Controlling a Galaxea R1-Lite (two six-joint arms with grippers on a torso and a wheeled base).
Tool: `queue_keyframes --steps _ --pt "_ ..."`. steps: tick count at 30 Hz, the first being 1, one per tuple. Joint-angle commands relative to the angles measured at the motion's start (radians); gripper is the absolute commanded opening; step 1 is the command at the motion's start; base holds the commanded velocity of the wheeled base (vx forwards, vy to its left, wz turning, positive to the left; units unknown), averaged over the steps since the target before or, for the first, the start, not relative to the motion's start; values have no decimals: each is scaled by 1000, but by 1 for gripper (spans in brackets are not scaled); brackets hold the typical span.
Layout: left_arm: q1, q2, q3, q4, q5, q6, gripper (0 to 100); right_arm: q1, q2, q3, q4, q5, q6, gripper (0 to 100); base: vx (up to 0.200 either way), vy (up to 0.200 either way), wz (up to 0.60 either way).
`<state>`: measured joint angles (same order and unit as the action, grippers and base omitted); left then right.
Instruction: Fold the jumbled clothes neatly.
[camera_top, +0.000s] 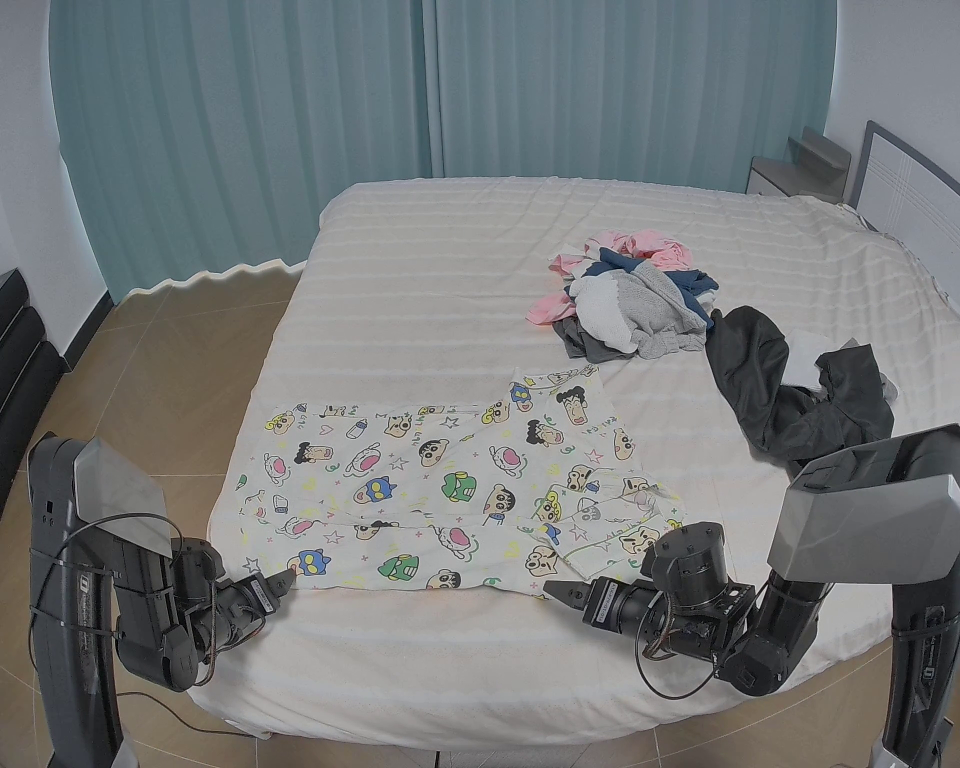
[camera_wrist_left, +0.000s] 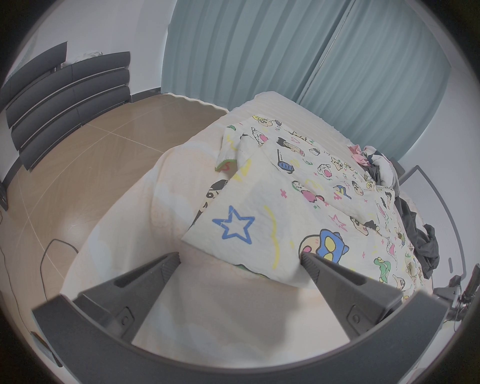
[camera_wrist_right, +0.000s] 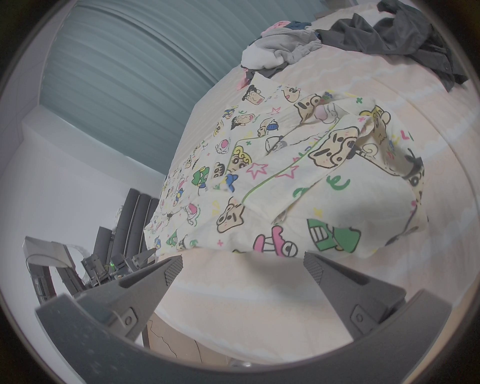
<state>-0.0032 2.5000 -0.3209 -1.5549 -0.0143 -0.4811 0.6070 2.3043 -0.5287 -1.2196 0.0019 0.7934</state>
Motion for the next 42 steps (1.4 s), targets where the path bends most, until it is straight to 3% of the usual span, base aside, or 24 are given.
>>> queue_keyframes --steps 1,19,42 --pt "2 8 -1 -16 10 -1 100 -36 53 -66 -1 -5 30 100 0 0 0" --pt "2 16 -4 -16 13 -2 100 -44 46 -137 -6 -28 125 100 0 0 0" --pt "2 16 -4 -16 13 -1 100 -15 18 -125 0 -19 161 100 0 0 0"
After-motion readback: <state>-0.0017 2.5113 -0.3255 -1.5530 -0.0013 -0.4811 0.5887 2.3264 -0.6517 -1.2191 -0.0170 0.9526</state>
